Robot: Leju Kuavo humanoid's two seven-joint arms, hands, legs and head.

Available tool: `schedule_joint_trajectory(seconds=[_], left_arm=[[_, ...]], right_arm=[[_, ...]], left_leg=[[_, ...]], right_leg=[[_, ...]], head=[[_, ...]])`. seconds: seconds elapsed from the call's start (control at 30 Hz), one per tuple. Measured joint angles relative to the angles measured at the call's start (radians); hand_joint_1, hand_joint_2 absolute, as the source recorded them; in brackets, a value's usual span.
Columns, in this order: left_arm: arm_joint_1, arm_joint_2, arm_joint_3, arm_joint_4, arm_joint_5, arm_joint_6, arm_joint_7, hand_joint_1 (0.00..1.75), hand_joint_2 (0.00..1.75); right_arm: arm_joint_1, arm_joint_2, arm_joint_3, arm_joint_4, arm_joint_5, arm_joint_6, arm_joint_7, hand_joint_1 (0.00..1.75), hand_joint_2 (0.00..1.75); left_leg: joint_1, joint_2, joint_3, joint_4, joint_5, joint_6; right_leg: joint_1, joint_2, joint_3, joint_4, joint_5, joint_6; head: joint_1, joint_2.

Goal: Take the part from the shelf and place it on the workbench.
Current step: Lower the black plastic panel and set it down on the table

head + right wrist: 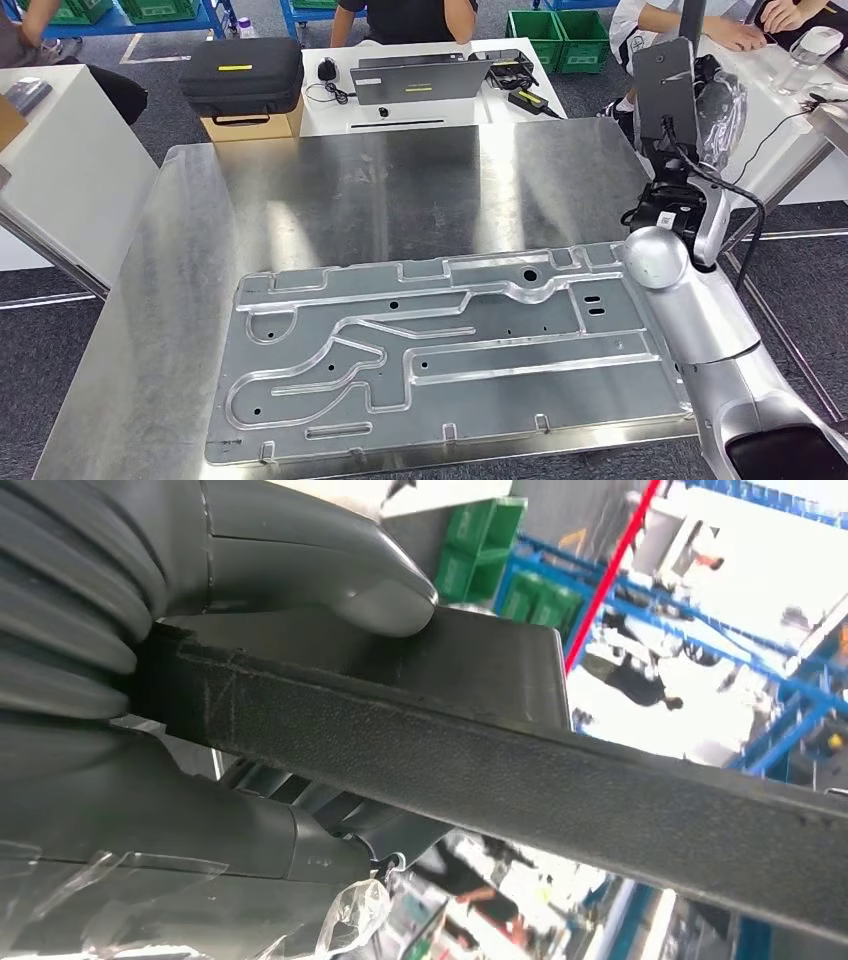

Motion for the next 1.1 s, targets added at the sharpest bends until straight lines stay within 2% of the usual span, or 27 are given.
schedule_joint_trajectory(seconds=[0.13, 0.53, 0.63, 0.73, 0.8, 0.93, 1.07, 1.1], left_arm=[[0.000, -0.001, -0.001, 0.000, -0.007, 0.013, -0.002, 0.00, 1.75], [-0.001, -0.004, -0.001, 0.000, -0.017, 0.026, -0.006, 0.00, 1.75], [-0.001, -0.005, -0.001, 0.000, -0.027, 0.031, -0.022, 0.00, 1.75], [-0.001, -0.006, -0.001, 0.000, -0.038, 0.035, -0.068, 0.00, 1.75], [-0.001, -0.007, -0.001, 0.000, -0.037, 0.046, -0.124, 0.00, 1.75], [-0.002, -0.010, 0.003, -0.001, -0.010, 0.044, -0.278, 0.00, 1.75], [-0.004, -0.010, 0.019, -0.001, 0.024, -0.012, -0.324, 0.00, 1.75], [-0.004, -0.010, 0.022, -0.001, 0.025, -0.015, -0.323, 0.00, 1.75]], right_arm=[[0.031, 0.000, 0.014, 0.017, -0.065, 0.039, -0.032, 1.75, 1.75], [0.077, 0.000, 0.057, 0.105, -0.074, 0.096, -0.042, 1.75, 1.75], [0.085, -0.002, 0.076, 0.127, 0.037, 0.124, -0.021, 1.75, 1.75], [0.085, -0.014, 0.113, 0.139, 0.260, 0.206, 0.017, 1.75, 1.75], [0.085, -0.024, 0.141, 0.140, 0.390, 0.260, 0.029, 1.75, 1.75], [0.085, -0.049, 0.189, 0.140, 0.547, 0.333, 0.019, 1.75, 1.75], [0.081, -0.073, 0.237, 0.140, 0.666, 0.392, -0.022, 0.00, 1.75], [0.079, -0.077, 0.248, 0.140, 0.691, 0.401, -0.030, 0.00, 1.75]], left_leg=[[0.000, 0.000, -0.001, 0.000, 0.001, 0.000], [0.000, -0.001, -0.009, 0.000, 0.001, 0.001], [0.000, 0.000, -0.012, 0.001, 0.001, 0.001], [0.000, 0.000, -0.014, 0.002, 0.001, 0.001], [0.000, 0.000, -0.015, 0.002, 0.002, 0.001], [0.000, 0.000, -0.017, 0.003, 0.002, 0.001], [0.000, 0.000, -0.018, 0.003, 0.002, 0.001], [0.000, 0.000, -0.018, 0.003, 0.002, 0.001]], right_leg=[[0.000, -0.001, -0.001, 0.000, 0.001, 0.000], [0.000, -0.001, -0.010, 0.002, 0.000, 0.001], [0.000, -0.001, -0.014, 0.003, 0.000, 0.001], [0.000, -0.001, -0.016, 0.004, 0.000, 0.001], [0.000, -0.001, -0.017, 0.004, 0.000, 0.001], [0.000, -0.001, -0.019, 0.005, 0.000, 0.001], [0.000, 0.000, -0.020, 0.005, 0.000, 0.001], [0.000, 0.000, -0.020, 0.005, 0.000, 0.001]], head=[[0.000, 0.000], [0.000, 0.000], [0.000, 0.000], [0.000, 0.000], [0.000, 0.000], [0.000, 0.000], [0.000, 0.000], [0.000, 0.000]])
